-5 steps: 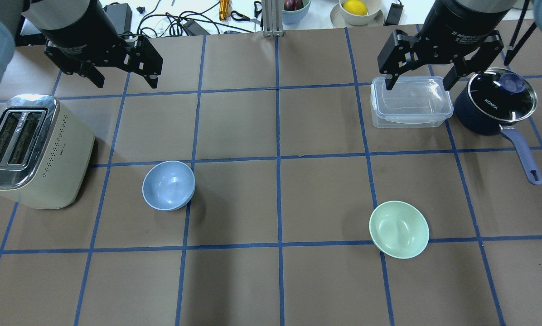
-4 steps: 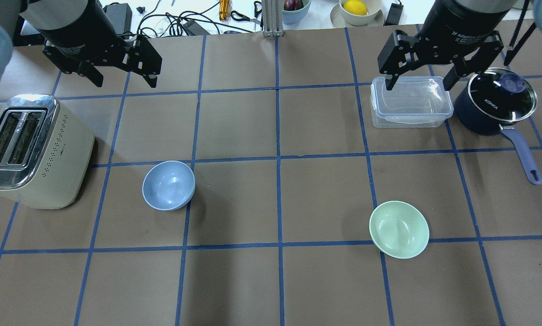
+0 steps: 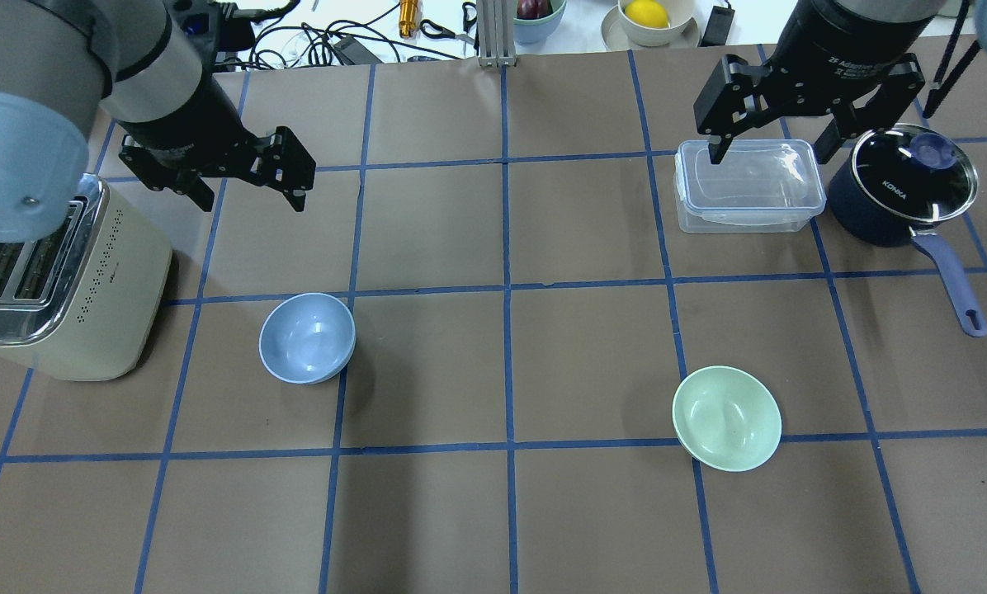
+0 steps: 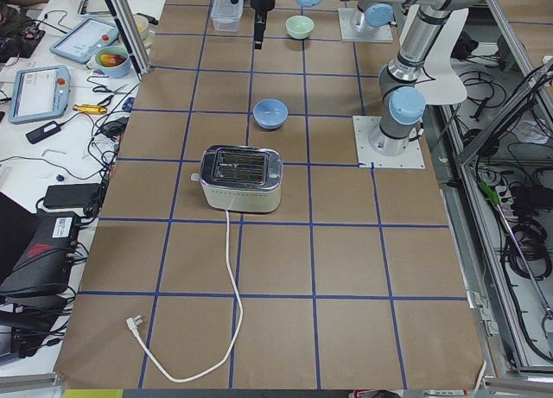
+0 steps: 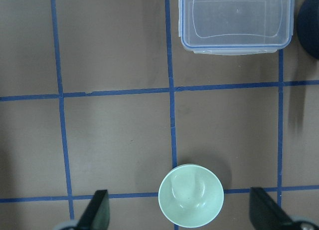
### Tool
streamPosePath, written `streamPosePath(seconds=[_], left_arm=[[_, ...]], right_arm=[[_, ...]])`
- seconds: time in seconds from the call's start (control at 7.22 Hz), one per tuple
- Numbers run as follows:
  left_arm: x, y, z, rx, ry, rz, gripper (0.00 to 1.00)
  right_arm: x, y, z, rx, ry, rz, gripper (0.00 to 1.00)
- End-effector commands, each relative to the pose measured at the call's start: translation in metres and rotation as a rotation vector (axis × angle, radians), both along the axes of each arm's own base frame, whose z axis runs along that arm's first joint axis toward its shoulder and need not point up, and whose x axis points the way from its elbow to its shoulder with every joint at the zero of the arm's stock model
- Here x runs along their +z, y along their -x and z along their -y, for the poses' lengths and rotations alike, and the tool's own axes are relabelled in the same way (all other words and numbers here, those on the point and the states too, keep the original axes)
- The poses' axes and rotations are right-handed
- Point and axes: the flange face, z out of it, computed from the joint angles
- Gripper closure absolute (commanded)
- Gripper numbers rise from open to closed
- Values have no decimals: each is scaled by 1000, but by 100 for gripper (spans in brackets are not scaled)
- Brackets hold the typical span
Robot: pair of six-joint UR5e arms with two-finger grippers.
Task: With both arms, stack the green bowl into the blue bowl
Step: 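Move the left gripper down toward the light blue bowl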
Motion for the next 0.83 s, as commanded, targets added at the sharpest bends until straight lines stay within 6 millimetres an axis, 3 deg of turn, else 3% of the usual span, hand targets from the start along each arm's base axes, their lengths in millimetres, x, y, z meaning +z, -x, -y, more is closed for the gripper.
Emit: streamPosePath(seconds=[0.0, 0.14, 0.28, 0.42, 0.69], left_arm=[[-98, 1, -11, 74, 13, -7, 0], [-150, 3, -24, 91, 48, -22, 0], [-184, 5, -37, 97, 124, -36, 0], [-217, 5, -49, 93, 83, -33, 0], [-255, 19, -45, 60, 55, -30, 0]], right_arm=[[0, 0, 0, 1, -2, -1, 0], [0, 1, 0, 4, -2, -1, 0], [0, 1, 0, 4, -2, -1, 0], [-1, 1, 1, 9, -2, -3, 0], [0, 1, 0, 10, 2, -3, 0]])
